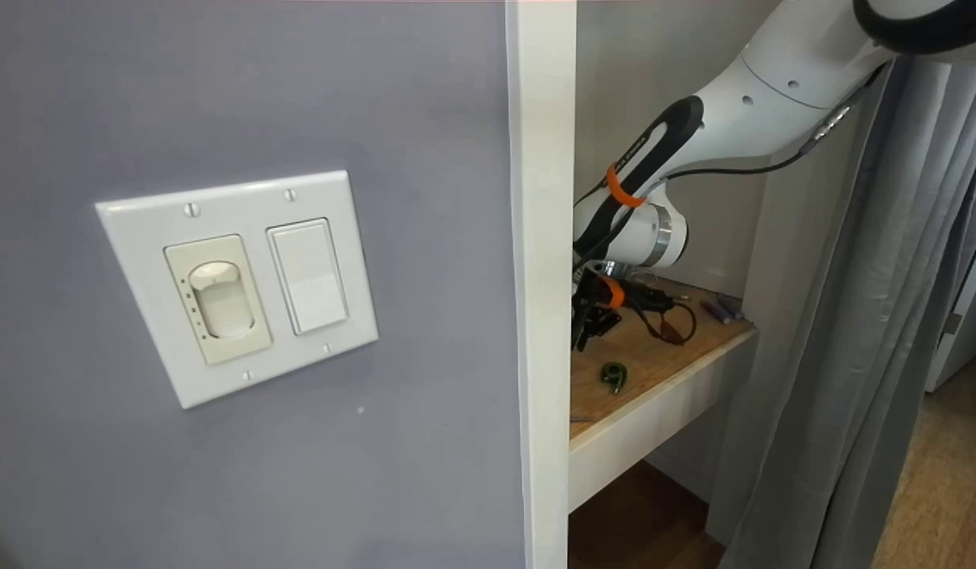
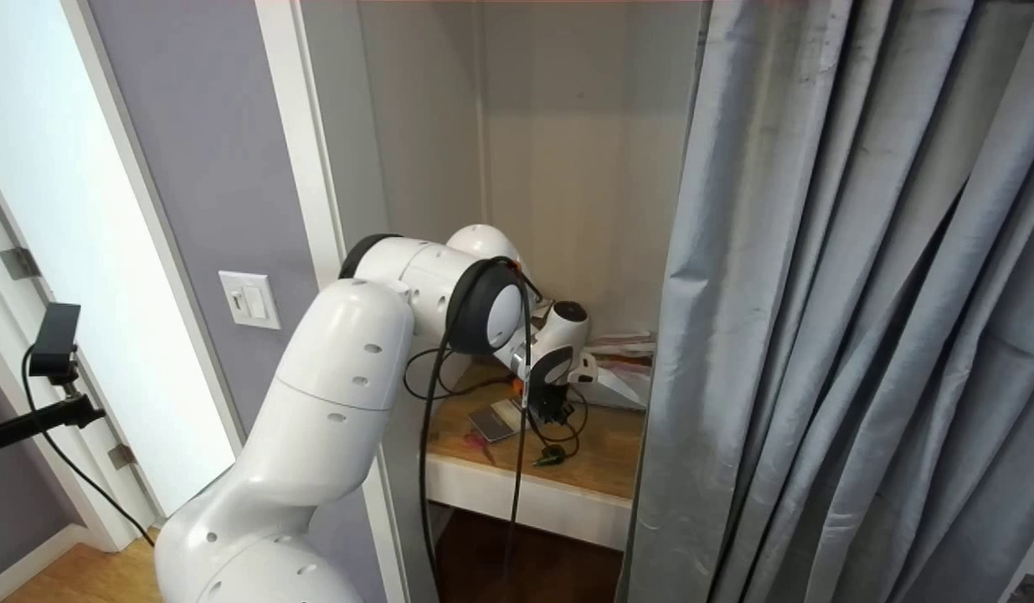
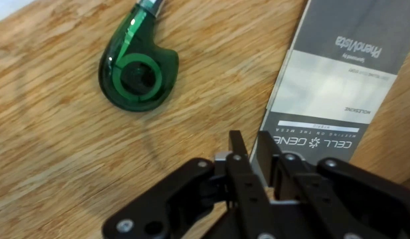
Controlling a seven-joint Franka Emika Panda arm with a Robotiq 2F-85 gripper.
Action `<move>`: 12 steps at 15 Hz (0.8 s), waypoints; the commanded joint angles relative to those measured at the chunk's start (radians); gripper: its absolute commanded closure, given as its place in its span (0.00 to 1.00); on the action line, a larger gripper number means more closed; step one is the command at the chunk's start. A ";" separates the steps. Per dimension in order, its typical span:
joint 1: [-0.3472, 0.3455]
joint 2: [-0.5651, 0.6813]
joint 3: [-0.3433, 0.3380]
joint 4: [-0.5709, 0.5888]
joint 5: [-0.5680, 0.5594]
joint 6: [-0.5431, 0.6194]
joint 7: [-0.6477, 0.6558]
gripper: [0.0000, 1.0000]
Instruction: Move the book to the left
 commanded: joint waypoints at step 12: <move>-0.093 0.295 0.131 0.299 0.038 0.036 -0.044 1.00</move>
